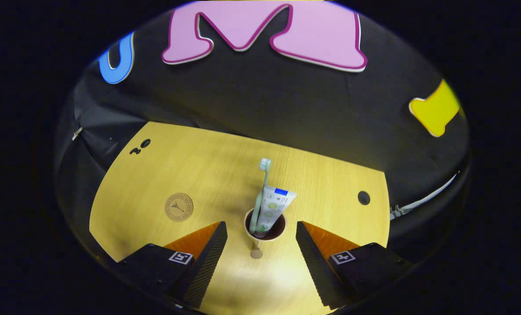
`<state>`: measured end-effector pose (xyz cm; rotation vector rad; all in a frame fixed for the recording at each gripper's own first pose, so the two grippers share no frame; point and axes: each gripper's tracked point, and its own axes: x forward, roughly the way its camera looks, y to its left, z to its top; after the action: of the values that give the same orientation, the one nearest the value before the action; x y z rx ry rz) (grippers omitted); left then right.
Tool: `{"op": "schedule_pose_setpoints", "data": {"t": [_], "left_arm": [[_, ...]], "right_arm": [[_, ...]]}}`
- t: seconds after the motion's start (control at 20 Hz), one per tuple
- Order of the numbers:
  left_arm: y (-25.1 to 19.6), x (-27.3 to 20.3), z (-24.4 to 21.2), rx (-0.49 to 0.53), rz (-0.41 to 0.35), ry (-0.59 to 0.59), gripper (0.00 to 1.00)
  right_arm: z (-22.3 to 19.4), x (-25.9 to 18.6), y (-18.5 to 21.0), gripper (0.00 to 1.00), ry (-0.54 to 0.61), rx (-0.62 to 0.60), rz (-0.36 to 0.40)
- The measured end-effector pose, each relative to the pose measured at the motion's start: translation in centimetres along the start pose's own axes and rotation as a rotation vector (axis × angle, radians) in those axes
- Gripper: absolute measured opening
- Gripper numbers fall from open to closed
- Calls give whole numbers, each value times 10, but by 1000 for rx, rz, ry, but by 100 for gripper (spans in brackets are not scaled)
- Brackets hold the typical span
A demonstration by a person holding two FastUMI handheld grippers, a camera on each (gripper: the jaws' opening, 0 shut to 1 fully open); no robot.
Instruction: Put the toothbrush and toothpaste on the desktop into the cup, then pick up the cup and place it on the coaster on the desktop.
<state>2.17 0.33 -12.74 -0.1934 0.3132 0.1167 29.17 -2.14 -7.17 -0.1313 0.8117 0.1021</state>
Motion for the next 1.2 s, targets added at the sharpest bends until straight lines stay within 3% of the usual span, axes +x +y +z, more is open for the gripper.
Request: {"op": "schedule_pose_setpoints", "data": {"t": [0.25,0.5,0.85,1.0,1.1,1.2], "left_arm": [[25,-6,-15,-17,88,33,98],[32,-6,-21,-20,132,49,97],[13,2,-31,-10,117,81,100],[5,2,-34,-10,101,90,97],[-3,2,-39,-32,82,100,98],[-4,0,-48,-48,82,121,98]], "right_arm": [[-28,36,-4,98,120,-36,-4],[-67,63,0,98,255,97,23],[-92,97,2,99,348,172,39],[-95,112,0,91,347,188,27],[-98,123,-5,93,347,188,9],[-101,128,-2,85,360,184,4]]}}
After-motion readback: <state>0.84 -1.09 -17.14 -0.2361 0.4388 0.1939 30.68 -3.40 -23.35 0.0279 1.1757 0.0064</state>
